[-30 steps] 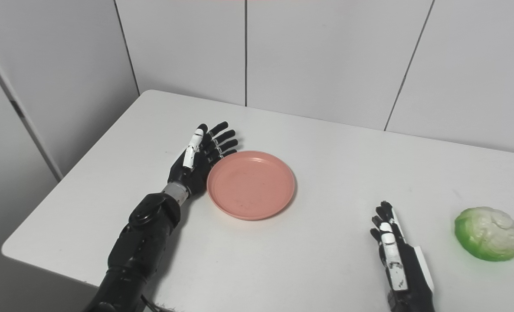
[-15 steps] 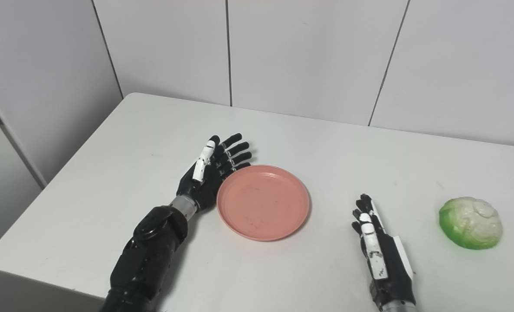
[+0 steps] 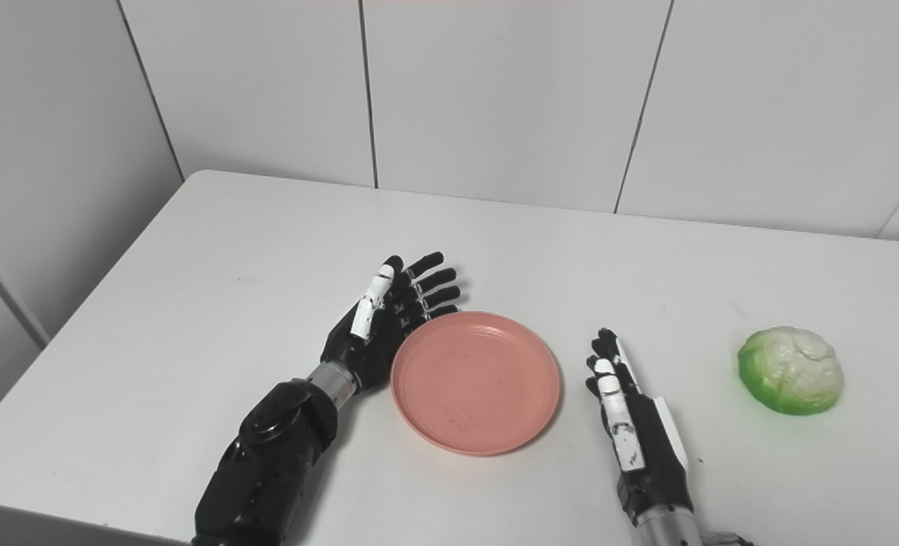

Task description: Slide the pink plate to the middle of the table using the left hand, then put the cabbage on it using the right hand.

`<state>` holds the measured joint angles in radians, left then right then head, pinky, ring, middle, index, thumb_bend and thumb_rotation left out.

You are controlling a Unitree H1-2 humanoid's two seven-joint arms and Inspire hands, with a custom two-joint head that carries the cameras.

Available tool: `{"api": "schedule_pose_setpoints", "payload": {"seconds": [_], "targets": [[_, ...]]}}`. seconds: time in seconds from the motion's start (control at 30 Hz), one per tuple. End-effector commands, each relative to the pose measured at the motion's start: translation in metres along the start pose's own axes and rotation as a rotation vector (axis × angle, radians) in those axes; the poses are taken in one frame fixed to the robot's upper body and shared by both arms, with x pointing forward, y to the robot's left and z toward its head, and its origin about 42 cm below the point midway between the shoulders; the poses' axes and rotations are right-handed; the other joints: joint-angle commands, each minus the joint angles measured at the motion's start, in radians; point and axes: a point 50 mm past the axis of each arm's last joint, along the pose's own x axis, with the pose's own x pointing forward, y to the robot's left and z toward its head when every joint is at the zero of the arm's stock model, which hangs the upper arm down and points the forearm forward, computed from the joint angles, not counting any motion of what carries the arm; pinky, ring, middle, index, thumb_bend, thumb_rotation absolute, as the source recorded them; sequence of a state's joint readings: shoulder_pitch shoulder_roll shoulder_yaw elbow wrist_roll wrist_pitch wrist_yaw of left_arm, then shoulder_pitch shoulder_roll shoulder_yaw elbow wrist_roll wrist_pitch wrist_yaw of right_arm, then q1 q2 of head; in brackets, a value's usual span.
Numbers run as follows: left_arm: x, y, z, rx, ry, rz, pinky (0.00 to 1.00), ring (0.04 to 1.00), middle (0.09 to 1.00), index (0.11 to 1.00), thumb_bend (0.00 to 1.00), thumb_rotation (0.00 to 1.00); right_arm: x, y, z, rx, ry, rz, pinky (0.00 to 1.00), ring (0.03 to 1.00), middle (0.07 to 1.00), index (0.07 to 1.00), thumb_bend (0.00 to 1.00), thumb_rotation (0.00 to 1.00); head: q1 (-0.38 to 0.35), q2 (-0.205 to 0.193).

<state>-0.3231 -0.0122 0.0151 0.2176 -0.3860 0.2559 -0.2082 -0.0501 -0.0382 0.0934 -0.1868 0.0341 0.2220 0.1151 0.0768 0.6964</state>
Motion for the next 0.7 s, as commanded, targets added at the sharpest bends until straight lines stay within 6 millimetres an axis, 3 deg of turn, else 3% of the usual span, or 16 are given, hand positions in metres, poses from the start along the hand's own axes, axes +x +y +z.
{"api": "schedule_pose_setpoints", "payload": {"seconds": [0.0, 0.33, 0.67], "targets": [[-0.007, -0.002, -0.017, 0.002, 0.087, 0.005, 0.84, 0.849, 0.86, 0.851, 0.42, 1.0, 0.007, 0.005, 0.019, -0.005, -0.066, 0.001, 0.97, 0.974, 0.982, 0.987, 0.24, 1.0, -0.01, 0.004], [-0.019, -0.013, -0.019, 0.009, 0.103, -0.028, 0.85, 0.86, 0.863, 0.849, 0.42, 1.0, 0.011, 0.003, 0.027, 0.014, -0.09, -0.027, 0.99, 0.981, 0.985, 0.993, 0.22, 1.0, -0.082, 0.028], [-0.027, -0.01, -0.018, 0.013, 0.094, -0.046, 0.86, 0.862, 0.864, 0.851, 0.42, 1.0, 0.012, 0.004, 0.031, 0.014, -0.083, -0.033, 0.99, 0.983, 0.987, 0.996, 0.22, 1.0, -0.118, 0.042]]}}
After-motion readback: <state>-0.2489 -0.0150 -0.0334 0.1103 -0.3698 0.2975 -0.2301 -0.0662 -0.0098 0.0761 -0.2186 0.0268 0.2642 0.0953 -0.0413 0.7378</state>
